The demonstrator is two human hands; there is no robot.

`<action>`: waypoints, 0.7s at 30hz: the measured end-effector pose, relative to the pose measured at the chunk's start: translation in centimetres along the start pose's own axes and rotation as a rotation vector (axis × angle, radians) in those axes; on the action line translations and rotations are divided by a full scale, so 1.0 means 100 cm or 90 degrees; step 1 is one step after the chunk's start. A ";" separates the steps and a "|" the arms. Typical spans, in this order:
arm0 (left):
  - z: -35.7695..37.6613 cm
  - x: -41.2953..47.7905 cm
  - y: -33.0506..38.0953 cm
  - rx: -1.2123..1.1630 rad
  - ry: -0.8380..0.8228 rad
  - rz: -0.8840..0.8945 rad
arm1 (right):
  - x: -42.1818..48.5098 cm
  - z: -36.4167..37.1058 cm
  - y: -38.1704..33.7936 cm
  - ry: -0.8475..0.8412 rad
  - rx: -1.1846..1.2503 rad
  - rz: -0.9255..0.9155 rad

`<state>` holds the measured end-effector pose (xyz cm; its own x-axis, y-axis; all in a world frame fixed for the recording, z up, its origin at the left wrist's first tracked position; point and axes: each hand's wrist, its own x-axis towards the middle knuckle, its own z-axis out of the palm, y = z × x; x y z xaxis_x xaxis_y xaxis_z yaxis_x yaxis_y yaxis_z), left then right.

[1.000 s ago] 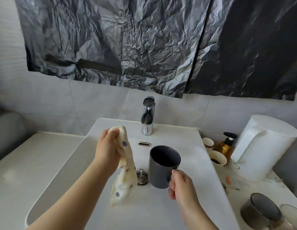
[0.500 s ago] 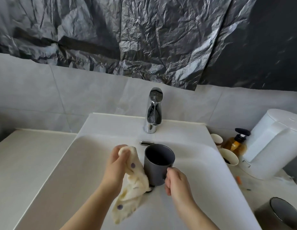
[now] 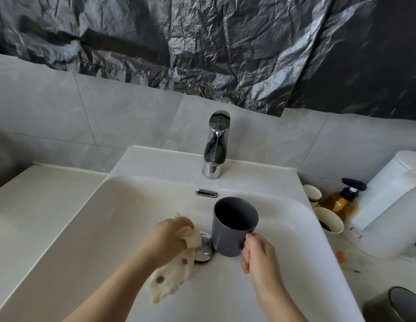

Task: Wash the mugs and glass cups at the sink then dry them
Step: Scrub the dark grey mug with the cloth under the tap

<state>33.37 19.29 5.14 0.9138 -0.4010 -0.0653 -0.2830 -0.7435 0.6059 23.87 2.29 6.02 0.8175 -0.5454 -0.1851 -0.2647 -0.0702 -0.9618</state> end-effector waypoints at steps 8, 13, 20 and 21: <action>-0.011 0.004 -0.006 -0.322 0.196 -0.235 | -0.001 -0.002 -0.007 -0.020 0.054 -0.003; -0.012 -0.003 0.000 -0.040 0.126 -0.139 | -0.004 -0.002 -0.010 -0.028 0.060 -0.008; -0.090 0.028 0.092 -0.247 0.364 0.234 | -0.005 -0.004 -0.011 -0.025 0.053 -0.028; -0.097 0.034 0.098 -0.191 0.353 0.282 | -0.004 -0.004 -0.011 -0.023 0.053 -0.028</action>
<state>36.48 15.79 18.56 0.7683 -0.2425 0.5924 -0.6378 -0.3677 0.6767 23.62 2.28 7.25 0.8461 -0.5121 -0.1478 -0.1856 -0.0230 -0.9824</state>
